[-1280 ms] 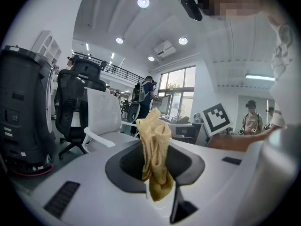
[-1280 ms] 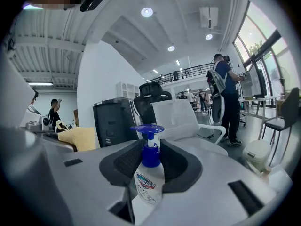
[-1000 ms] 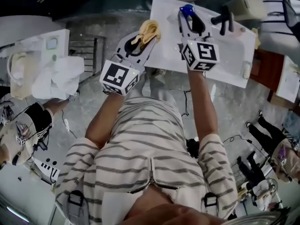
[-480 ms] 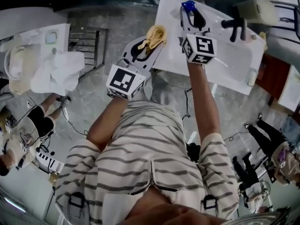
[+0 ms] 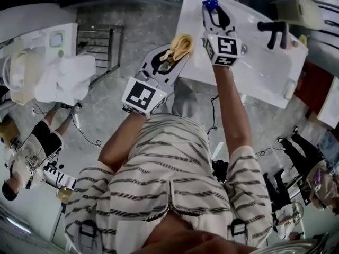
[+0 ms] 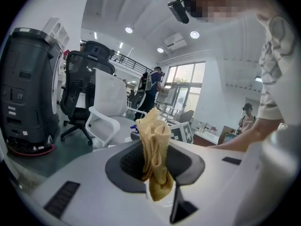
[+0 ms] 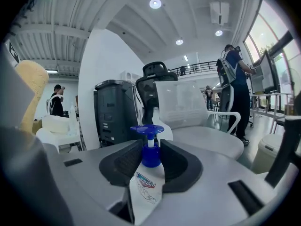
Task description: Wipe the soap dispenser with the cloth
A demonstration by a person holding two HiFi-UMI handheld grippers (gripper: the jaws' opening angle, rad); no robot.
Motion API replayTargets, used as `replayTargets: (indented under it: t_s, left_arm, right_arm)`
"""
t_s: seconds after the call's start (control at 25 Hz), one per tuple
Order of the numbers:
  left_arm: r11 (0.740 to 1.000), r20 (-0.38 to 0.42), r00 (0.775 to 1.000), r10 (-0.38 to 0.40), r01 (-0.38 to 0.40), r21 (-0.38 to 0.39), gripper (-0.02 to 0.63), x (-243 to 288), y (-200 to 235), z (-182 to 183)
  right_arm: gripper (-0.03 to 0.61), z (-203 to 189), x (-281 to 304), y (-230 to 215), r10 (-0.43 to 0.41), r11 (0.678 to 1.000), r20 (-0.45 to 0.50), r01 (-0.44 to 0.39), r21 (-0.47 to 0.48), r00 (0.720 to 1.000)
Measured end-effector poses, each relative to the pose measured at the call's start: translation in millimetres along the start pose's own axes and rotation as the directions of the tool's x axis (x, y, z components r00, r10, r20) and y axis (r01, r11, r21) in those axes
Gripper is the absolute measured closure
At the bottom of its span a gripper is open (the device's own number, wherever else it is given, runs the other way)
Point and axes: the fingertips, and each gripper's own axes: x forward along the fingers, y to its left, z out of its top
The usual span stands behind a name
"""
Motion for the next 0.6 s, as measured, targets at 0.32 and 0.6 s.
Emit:
replayTargets:
  t_s: [0.32, 0.6]
  left_arm:
    - [1.0, -0.017, 1.0, 0.01, -0.01, -0.003, 0.515, 1.1, 0.4, -5.3]
    - [1.0, -0.014, 1.0, 0.012, -0.012, -0.003, 0.515, 1.0, 1.4, -5.0]
  right_arm:
    - [0.456, -12.8, 3.2, 2.9, -0.012, 0.999, -0.009, 0.012, -0.03, 1.0]
    - [0.449, -11.5, 2.7, 1.2, -0.026, 0.999, 0.006, 0.027, -0.042, 1.0]
